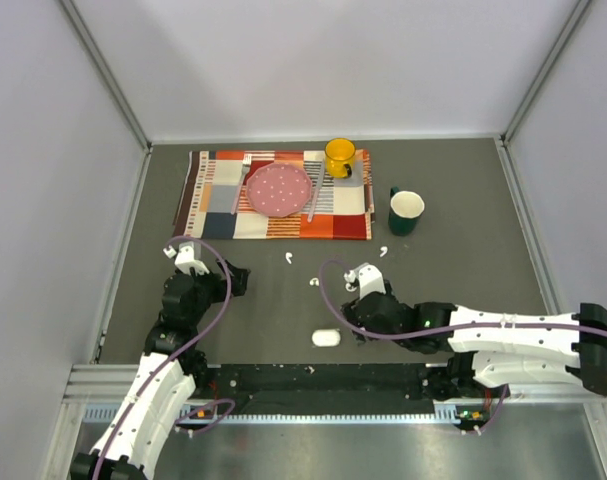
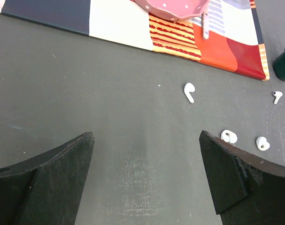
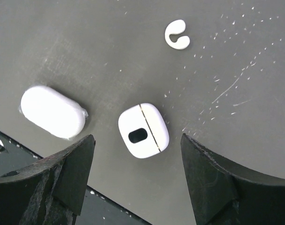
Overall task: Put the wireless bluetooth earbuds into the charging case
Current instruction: Pick up the charging case at the center of the board.
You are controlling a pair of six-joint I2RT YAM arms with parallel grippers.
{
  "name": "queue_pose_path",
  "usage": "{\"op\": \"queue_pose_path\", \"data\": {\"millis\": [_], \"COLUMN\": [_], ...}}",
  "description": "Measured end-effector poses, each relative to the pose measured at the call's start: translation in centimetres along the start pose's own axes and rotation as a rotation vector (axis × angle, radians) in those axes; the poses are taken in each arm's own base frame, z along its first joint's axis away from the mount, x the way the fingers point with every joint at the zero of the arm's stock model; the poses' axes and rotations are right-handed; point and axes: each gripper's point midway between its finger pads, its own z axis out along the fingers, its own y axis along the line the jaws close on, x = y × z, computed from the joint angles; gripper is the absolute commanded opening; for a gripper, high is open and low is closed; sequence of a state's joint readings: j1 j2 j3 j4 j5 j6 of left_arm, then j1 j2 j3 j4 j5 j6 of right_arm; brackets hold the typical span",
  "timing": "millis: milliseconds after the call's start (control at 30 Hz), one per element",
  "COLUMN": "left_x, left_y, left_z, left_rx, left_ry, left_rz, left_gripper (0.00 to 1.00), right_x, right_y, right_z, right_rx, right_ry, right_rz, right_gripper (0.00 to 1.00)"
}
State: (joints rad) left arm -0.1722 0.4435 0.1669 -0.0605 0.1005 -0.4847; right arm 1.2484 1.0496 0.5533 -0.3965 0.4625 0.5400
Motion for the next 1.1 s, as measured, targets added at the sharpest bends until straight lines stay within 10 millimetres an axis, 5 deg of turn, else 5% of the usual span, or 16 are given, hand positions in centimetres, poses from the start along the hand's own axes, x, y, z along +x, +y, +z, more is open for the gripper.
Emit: {"op": "queue_pose_path", "data": {"millis": [533, 867, 1100], "left_x": [0.0, 0.0, 0.0], "left_y": [0.0, 0.0, 0.0], "left_z": [0.0, 0.0, 0.0], "left_rx": [0.000, 0.001, 0.001], "left_ry": [0.000, 0.000, 0.000], "left_rz": [0.000, 0.000, 0.000], "left_gripper": [0.99, 0.99, 0.99], "right_x": [1.4, 3.2, 2.7], "right_y": [1.3, 1.0, 0.4], "right_z": [-0.5, 0.8, 1.1], "right_rx": [-0.117, -0.049, -0.010], "right_ry": [0.087, 0.226, 0.230], "right_rz": [-0.091, -0.169, -0.208], "right_gripper": [0.70, 0.66, 0.68]}}
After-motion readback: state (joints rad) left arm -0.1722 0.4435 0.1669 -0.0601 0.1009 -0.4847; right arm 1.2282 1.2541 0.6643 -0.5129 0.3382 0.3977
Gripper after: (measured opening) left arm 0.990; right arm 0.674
